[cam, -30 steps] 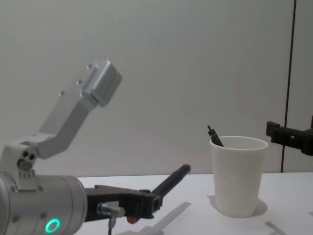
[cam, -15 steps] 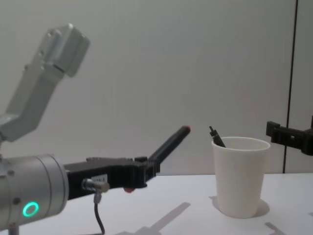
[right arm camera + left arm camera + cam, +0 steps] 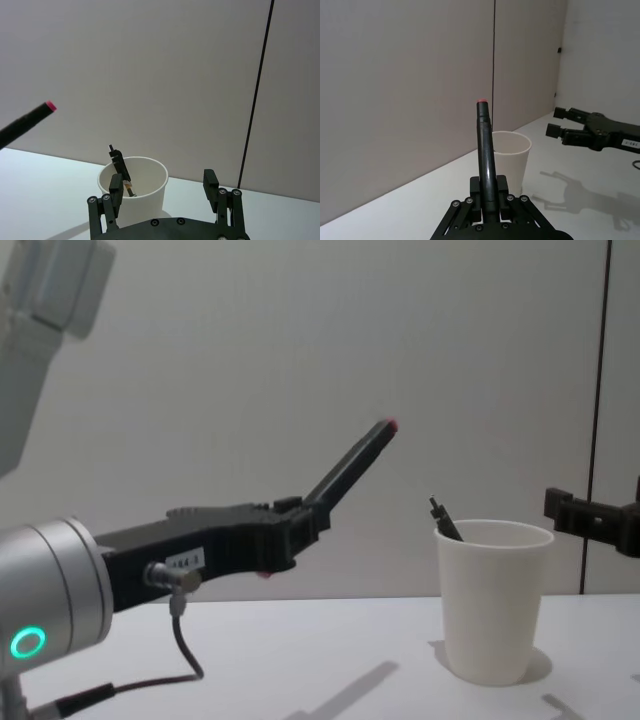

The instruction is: Place the pen into the pen holder.

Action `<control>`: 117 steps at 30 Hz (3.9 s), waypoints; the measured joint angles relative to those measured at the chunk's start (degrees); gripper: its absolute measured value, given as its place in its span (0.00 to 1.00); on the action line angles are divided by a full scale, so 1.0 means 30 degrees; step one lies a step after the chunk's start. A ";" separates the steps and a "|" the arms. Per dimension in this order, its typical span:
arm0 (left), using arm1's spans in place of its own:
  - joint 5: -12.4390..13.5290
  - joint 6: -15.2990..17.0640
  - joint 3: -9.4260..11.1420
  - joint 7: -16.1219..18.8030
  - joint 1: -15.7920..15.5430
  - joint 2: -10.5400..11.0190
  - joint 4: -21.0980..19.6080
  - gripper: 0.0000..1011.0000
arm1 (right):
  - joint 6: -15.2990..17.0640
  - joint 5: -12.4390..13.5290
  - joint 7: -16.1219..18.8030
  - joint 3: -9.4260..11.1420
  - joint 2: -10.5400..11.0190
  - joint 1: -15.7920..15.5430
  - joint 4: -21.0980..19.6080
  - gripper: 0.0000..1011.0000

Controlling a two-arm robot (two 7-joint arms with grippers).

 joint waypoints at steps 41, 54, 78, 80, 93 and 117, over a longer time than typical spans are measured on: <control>0.4736 -0.1781 0.0818 -0.1945 -0.0583 -0.0456 0.0020 0.19 | 0.0001 0.0000 0.0000 0.0000 0.0001 0.0001 0.0001 0.99; 0.5214 -0.1960 0.0908 -0.1530 -0.0569 -0.0568 0.0014 0.19 | 0.0000 0.0001 0.0000 0.0000 0.0001 0.0000 0.0001 0.99; 0.5172 -0.2205 0.0915 -0.2064 -0.0556 -0.0492 0.0027 0.19 | 0.0734 0.1342 0.1130 -0.0081 -0.0211 -0.0012 -0.1178 0.99; 0.5067 -0.2232 0.0906 -0.2271 -0.0563 -0.0458 0.0034 0.19 | 0.0827 0.1458 0.1215 -0.0089 -0.0235 -0.0009 -0.1293 0.99; 0.4636 -0.2170 0.0878 -0.3067 -0.0663 -0.0404 0.0109 0.19 | 0.1130 0.1828 0.1448 -0.0113 -0.0305 0.0006 -0.1635 0.99; 0.4469 -0.2094 0.0881 -0.3373 -0.0714 -0.0404 0.0159 0.19 | 0.1495 0.2528 0.2070 0.0283 0.0456 -0.0493 -0.2197 0.99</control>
